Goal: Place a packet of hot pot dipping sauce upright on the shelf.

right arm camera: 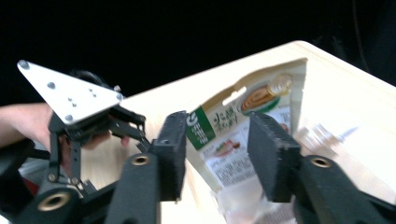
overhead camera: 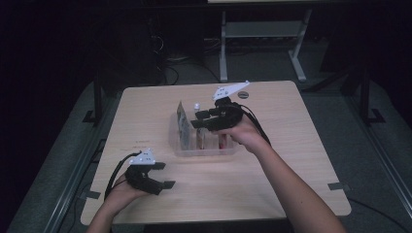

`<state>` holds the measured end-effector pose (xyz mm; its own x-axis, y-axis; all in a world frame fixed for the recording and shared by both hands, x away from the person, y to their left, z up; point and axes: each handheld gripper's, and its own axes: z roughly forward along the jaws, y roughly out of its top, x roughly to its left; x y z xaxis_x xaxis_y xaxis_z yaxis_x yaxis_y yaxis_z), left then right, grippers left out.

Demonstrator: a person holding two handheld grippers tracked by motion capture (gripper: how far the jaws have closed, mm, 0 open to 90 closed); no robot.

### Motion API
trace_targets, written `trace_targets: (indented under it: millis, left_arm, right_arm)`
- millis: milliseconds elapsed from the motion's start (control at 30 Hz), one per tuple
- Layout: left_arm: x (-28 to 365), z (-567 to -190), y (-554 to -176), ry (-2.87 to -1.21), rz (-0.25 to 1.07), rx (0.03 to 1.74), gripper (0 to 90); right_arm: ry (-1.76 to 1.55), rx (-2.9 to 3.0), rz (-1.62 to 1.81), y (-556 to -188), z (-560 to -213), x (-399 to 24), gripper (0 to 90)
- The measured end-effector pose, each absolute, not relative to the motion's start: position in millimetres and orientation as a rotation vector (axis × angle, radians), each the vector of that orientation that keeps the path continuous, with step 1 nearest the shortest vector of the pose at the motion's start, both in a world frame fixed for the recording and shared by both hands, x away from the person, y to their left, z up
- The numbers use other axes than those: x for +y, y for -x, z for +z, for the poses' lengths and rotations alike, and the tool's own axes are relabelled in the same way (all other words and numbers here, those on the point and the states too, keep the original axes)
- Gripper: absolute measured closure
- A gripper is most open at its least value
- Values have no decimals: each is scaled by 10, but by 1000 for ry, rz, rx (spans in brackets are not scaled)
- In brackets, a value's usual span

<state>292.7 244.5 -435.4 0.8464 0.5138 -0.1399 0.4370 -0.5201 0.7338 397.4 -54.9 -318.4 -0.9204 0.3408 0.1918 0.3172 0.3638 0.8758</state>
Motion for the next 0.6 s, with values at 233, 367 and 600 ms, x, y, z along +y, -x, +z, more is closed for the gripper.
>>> trace_targets:
  millis: [233,367,600]
  left_arm:
    - [2435,-4353,-2915,-2202,120,695,171]
    - [2429,-4355,-2909,-2201,118,694,171]
    - [2435,-4360,-2903,-2208,112,690,171]
  right_arm:
    - [-604,2567,1580,-3807,-3138,-684,431]
    - [-611,2553,1569,-3715,-3134,-765,400]
    - [-616,2528,1552,-3531,-3173,-923,370]
